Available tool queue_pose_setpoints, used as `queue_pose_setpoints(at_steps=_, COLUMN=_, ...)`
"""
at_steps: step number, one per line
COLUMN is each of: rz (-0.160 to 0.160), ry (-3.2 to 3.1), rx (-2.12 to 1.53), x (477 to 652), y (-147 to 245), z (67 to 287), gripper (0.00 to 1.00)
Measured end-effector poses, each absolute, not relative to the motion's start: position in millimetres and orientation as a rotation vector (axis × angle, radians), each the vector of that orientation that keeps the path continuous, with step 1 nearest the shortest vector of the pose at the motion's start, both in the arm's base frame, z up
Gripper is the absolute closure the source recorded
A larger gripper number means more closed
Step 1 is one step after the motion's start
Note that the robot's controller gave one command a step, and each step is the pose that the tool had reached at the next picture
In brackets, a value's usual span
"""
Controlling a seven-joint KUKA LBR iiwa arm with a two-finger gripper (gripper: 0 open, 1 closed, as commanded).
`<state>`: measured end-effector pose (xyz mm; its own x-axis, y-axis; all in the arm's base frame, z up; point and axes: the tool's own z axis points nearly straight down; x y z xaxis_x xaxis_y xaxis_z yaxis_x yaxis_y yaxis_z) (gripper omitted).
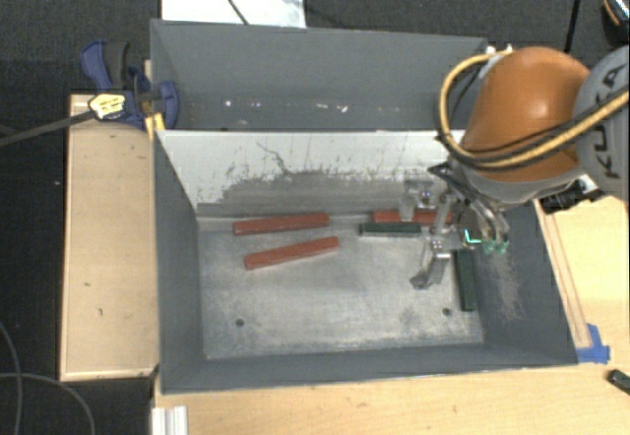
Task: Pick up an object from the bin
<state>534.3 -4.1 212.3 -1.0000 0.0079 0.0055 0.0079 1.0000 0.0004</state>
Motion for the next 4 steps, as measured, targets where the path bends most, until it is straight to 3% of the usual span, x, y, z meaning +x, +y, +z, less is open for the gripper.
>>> queue_pose_setpoints(at_steps=1, rz=-0.007, ry=-3.135, rx=0.117, x=540.6, y=92.6, z=129.6, gripper=0.00)
queue_pose_setpoints(at_steps=2, rz=-0.001, ry=-3.140, rx=0.192, x=584.3, y=75.6, z=68.0, gripper=0.00)
queue_pose_setpoints(at_steps=3, rz=-0.002, ry=-3.143, rx=0.193, x=584.8, y=76.6, z=72.1, gripper=1.00)
queue_pose_setpoints(at_steps=4, rz=-0.002, ry=-3.141, rx=0.192, x=584.0, y=76.5, z=70.9, gripper=0.00)
